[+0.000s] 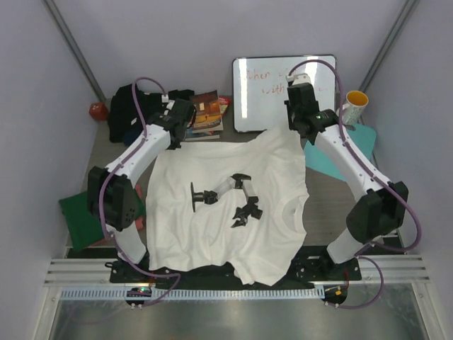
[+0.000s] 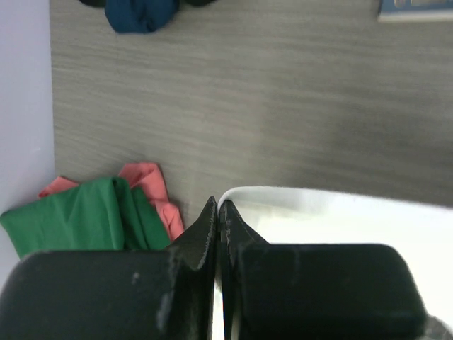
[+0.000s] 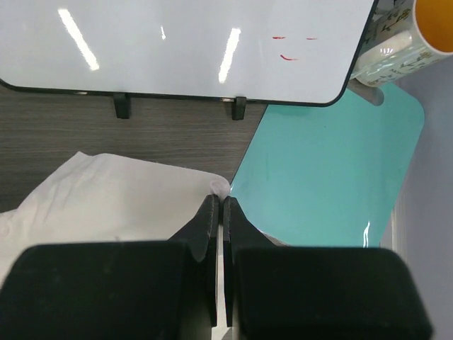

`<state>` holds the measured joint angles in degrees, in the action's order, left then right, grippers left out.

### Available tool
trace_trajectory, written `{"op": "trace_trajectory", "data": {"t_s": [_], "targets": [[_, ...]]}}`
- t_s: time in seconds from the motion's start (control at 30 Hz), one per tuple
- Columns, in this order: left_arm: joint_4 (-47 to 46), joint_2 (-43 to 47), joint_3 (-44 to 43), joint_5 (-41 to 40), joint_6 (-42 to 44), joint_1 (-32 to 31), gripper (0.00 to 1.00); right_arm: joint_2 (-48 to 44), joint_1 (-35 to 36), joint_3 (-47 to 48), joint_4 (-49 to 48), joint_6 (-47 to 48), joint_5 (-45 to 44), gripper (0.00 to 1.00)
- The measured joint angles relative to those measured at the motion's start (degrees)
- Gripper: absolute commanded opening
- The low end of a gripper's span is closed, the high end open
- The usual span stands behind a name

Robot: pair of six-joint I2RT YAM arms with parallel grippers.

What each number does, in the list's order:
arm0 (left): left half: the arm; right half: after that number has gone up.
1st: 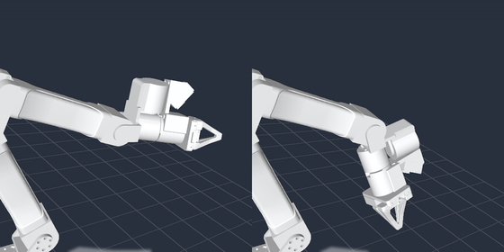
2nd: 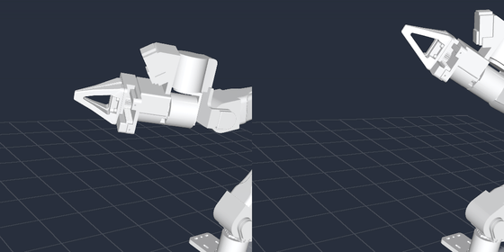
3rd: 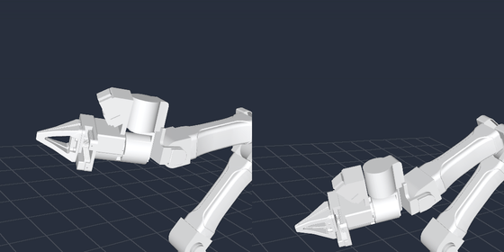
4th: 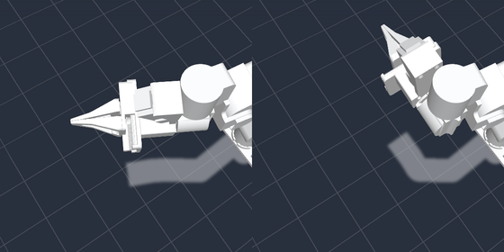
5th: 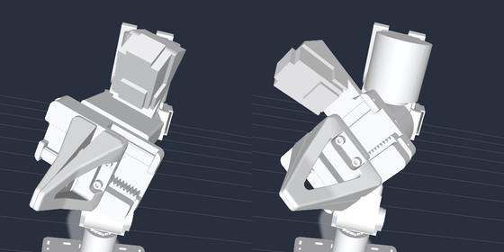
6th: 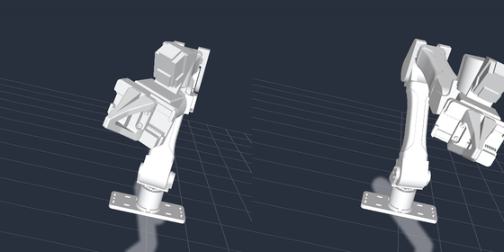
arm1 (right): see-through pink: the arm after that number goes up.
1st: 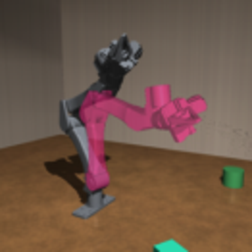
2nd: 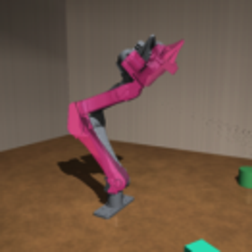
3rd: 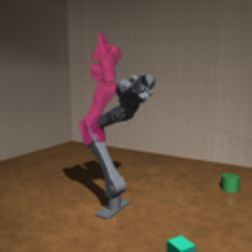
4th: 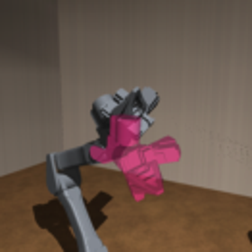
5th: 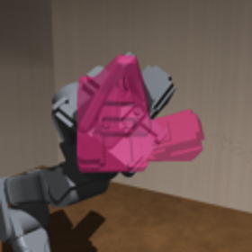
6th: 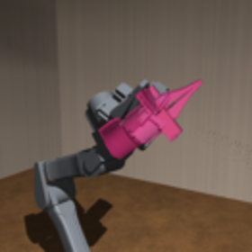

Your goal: Fold and stack the t-shirts

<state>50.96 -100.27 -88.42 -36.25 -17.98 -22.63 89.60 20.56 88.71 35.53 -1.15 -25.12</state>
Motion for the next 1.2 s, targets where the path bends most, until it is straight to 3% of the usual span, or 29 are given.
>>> {"op": "trace_trajectory", "data": {"t_s": [0.37, 0.8, 1.2], "targets": [[-0.7, -14.9, -14.4, -2.3, 1.3, 3.1, 0.0, 18.1, -3.5, 8.0, -1.7, 1.5, -1.8, 0.01], [-0.9, -23.6, -17.8, -0.6, 2.4, 5.2, 0.0, 30.0, -3.9, 21.5, -4.4, 3.9, -2.5, 0.01], [-1.2, -26.0, -20.1, 1.8, 2.4, 7.0, 0.0, 34.7, -4.0, 23.6, -6.5, 5.4, -1.7, 0.01]]}}
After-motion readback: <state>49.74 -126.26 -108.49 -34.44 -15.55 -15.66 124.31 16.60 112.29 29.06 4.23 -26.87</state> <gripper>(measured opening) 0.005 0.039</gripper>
